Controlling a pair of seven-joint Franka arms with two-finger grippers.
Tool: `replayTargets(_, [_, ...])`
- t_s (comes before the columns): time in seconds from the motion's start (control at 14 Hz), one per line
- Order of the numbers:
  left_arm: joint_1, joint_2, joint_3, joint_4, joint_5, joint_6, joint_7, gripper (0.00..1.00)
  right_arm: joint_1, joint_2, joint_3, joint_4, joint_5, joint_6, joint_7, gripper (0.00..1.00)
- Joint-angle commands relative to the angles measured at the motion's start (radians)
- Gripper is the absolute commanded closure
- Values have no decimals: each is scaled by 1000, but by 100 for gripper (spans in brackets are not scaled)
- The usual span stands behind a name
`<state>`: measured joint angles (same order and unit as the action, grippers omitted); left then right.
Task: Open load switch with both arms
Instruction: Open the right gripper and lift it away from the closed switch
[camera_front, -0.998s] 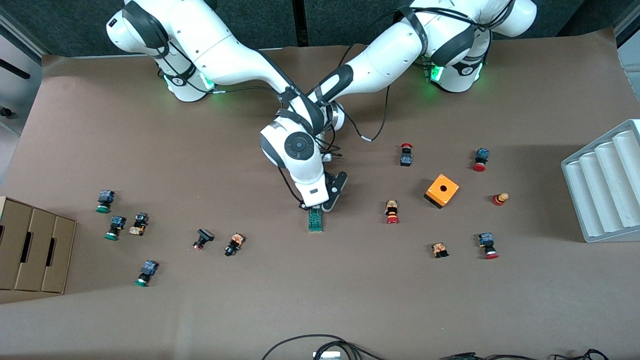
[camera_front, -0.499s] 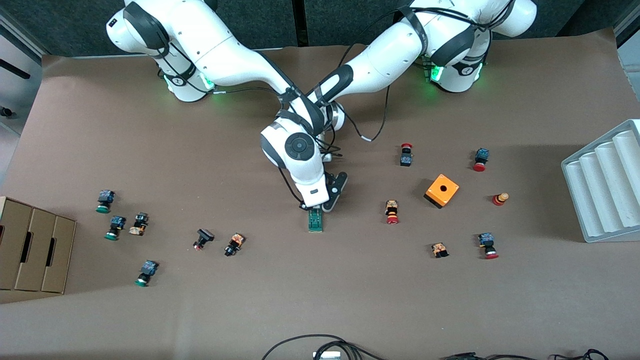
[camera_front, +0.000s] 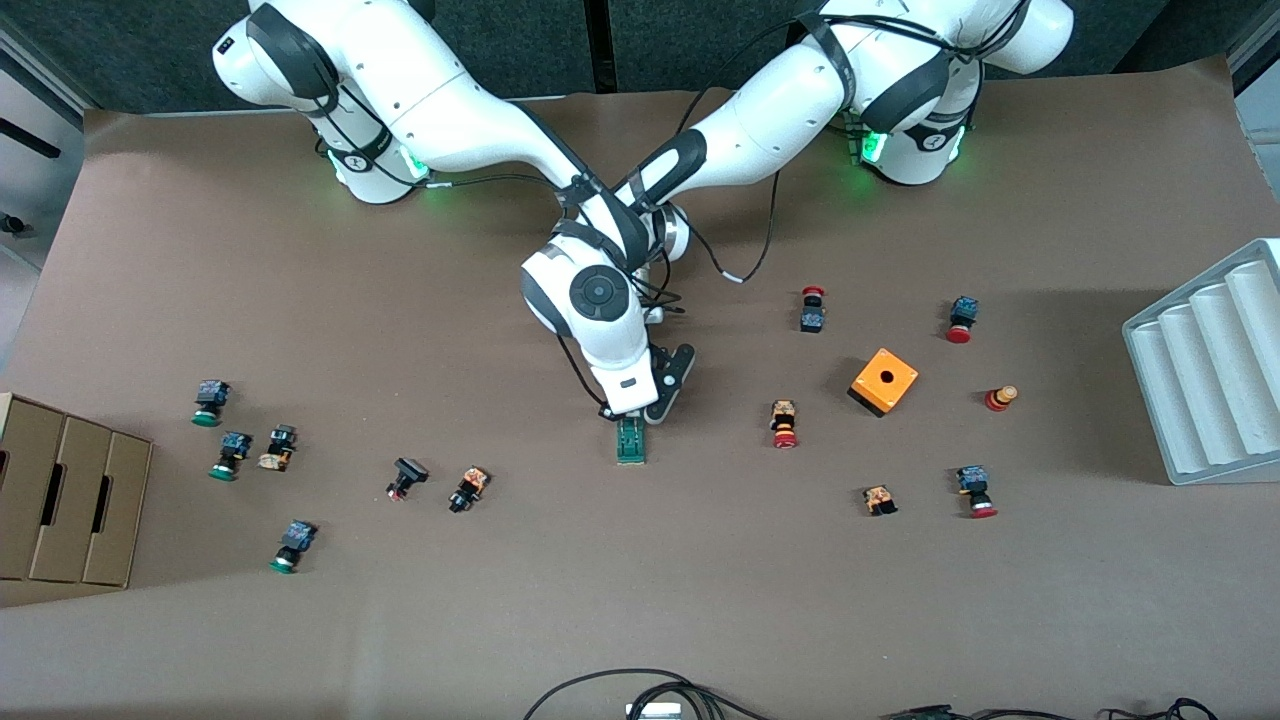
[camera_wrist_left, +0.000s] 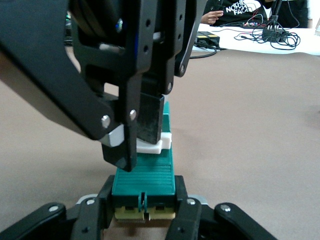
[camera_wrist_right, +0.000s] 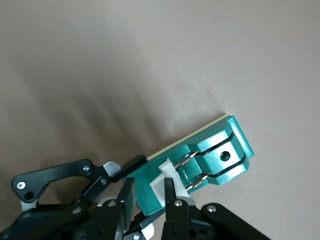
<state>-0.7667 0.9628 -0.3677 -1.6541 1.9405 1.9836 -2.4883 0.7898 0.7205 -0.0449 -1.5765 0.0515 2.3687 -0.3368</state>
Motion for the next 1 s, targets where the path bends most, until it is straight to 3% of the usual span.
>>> replayTargets(0.0, [0, -1, 9, 8, 14, 17, -6, 57, 6, 11, -3, -13, -15, 35, 19, 69])
replayTargets(0.07, [0, -1, 9, 8, 14, 17, -4, 57, 6, 7, -3, -11, -15, 34, 19, 68])
replayTargets(0.14, [0, -2, 9, 8, 14, 17, -4, 57, 6, 2, -3, -7, -12, 26, 21, 61])
replayTargets(0.21, [0, -2, 9, 8, 14, 18, -3, 56, 0, -12, -3, -5, -9, 18, 19, 39])
replayTargets(0.29, [0, -2, 9, 8, 14, 17, -3, 56, -1, -35, -3, -5, -10, 14, 15, 0])
replayTargets(0.5, [0, -2, 9, 8, 14, 18, -3, 56, -7, -113, -12, 9, -9, -66, 16, 0])
replayTargets(0.71, [0, -2, 7, 8, 14, 18, -3, 47, -12, -167, -16, 24, 7, -141, 21, 0])
replayTargets(0.93, [1, -6, 7, 10, 11, 21, -8, 0, -37, -231, -18, 27, 86, -199, 77, 0])
